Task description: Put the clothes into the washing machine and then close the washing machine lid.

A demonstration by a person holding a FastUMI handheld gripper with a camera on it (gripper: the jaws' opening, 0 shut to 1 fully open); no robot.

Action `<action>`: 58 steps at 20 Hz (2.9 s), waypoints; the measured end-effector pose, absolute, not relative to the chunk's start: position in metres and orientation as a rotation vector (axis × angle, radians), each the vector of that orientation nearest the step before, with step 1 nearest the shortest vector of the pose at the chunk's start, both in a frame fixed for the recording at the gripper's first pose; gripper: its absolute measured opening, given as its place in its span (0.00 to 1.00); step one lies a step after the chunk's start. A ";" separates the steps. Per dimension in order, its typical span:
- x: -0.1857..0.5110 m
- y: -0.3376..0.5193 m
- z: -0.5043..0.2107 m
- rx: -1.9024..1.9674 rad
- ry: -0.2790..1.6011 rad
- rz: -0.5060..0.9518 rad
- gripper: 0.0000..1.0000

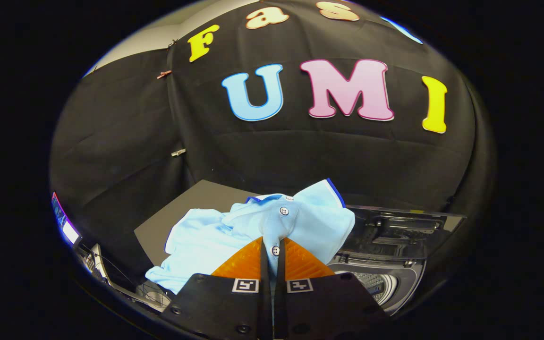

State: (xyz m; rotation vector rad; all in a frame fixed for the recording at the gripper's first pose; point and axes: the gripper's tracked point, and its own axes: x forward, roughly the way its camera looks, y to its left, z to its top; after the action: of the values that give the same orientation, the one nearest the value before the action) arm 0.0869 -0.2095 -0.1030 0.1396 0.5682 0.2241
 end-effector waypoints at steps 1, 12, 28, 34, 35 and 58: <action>0.085 -0.224 -0.102 0.151 0.566 0.217 0.07; 0.070 -0.350 -0.098 0.204 0.553 0.204 0.07; 0.047 -0.419 -0.225 0.114 0.704 0.178 0.07; 0.043 -0.417 -0.281 0.129 0.797 0.110 0.07; 0.042 -0.417 -0.289 0.130 0.815 0.092 0.07; 0.021 -0.431 -0.414 0.120 0.996 -0.110 0.07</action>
State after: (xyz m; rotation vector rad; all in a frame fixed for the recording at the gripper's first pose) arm 0.0210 -0.4313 -0.4140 0.1199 0.9957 -0.1097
